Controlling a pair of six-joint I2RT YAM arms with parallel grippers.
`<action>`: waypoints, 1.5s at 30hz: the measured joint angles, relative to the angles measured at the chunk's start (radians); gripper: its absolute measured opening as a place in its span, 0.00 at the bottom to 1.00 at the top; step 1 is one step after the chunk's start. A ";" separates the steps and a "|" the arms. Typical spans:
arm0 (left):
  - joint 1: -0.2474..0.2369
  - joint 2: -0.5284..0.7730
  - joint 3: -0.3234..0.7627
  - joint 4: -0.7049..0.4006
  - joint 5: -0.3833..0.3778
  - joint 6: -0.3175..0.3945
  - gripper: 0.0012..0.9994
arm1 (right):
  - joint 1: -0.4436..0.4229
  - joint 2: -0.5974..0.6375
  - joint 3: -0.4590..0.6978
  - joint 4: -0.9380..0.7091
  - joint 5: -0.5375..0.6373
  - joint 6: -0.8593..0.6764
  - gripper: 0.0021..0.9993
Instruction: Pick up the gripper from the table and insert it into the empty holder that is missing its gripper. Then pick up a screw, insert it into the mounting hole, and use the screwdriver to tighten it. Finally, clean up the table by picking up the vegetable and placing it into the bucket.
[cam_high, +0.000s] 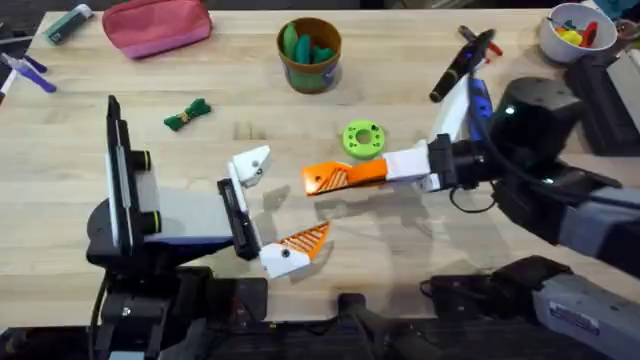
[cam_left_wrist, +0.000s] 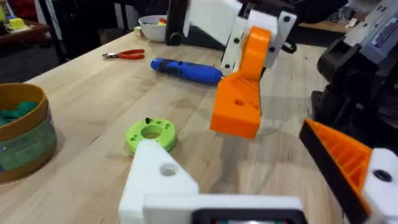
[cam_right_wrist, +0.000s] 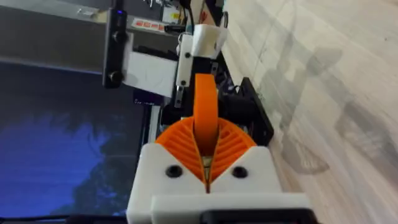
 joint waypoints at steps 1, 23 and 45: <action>0.000 0.000 0.000 0.000 0.000 0.000 0.99 | 0.000 0.024 0.000 0.016 -0.011 0.002 0.01; 0.000 0.000 0.000 0.000 0.000 0.000 0.99 | -0.001 0.427 0.155 0.223 -0.177 0.037 0.01; 0.000 0.000 0.000 0.000 0.000 0.000 0.99 | 0.095 0.442 0.185 0.270 -0.129 0.066 0.01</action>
